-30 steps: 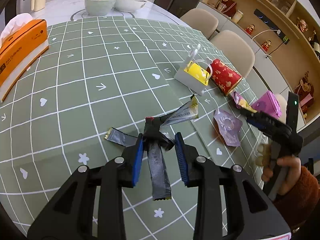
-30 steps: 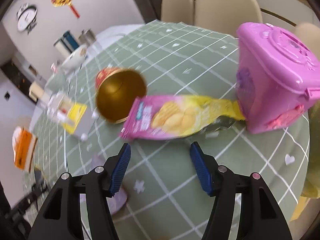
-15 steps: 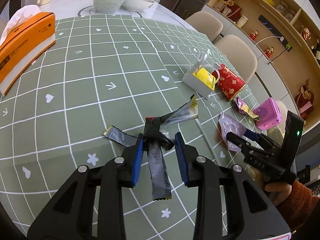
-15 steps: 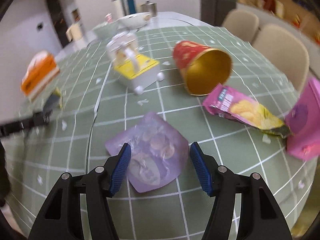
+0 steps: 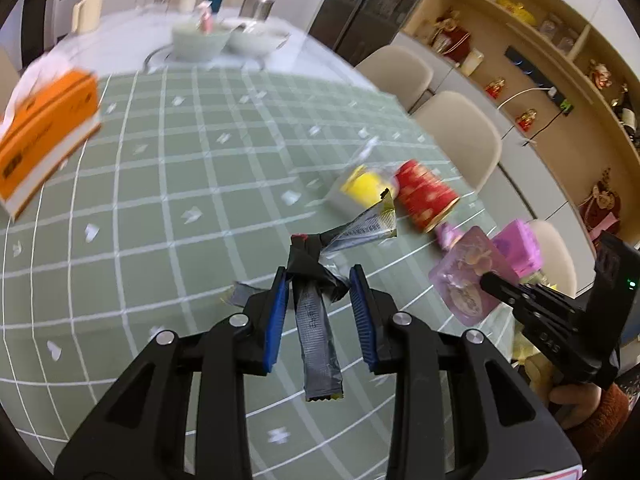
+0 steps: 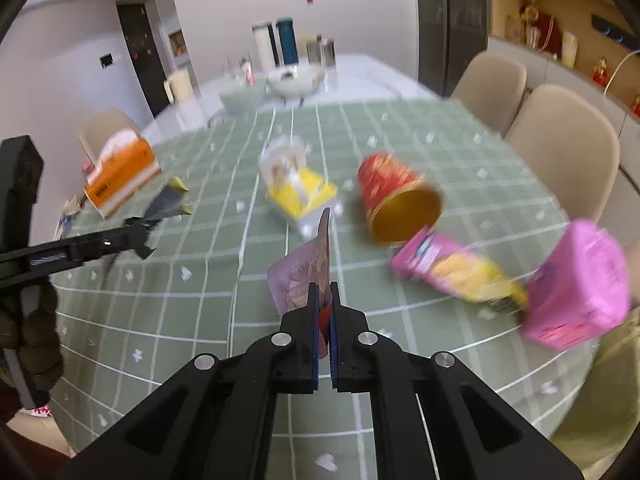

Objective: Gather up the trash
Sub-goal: 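Carry the grey strip and purple plastic bag over the bin with both tools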

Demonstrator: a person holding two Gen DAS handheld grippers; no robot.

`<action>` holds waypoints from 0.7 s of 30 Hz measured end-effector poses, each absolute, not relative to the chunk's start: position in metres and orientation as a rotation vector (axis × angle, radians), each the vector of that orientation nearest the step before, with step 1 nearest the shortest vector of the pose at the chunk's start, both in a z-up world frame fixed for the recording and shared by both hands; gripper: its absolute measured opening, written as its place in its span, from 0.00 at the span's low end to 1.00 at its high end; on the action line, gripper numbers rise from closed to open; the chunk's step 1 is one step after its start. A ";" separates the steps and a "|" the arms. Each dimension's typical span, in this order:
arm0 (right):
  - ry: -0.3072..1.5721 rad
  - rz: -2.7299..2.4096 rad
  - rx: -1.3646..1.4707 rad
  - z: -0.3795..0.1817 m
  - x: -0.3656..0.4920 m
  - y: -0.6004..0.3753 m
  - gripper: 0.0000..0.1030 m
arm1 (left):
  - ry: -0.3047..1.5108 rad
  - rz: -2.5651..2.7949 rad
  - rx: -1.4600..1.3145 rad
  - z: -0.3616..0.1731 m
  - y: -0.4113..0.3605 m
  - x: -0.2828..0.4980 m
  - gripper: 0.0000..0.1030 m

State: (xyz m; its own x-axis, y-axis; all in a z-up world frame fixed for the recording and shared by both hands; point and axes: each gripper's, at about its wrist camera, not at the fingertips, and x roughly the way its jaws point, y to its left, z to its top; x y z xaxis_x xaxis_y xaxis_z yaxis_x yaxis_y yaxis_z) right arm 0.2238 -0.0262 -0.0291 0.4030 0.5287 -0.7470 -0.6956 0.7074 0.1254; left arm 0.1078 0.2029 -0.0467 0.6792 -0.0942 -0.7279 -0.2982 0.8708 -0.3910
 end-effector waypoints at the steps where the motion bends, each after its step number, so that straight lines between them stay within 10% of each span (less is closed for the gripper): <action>1: 0.833 0.779 -0.210 -0.016 0.224 -0.035 0.06 | 0.804 0.109 -0.508 -0.036 0.194 0.113 0.29; 21: 0.578 0.503 -0.142 0.090 0.244 -0.292 0.06 | 0.636 -0.211 -0.205 0.091 -0.057 0.210 0.29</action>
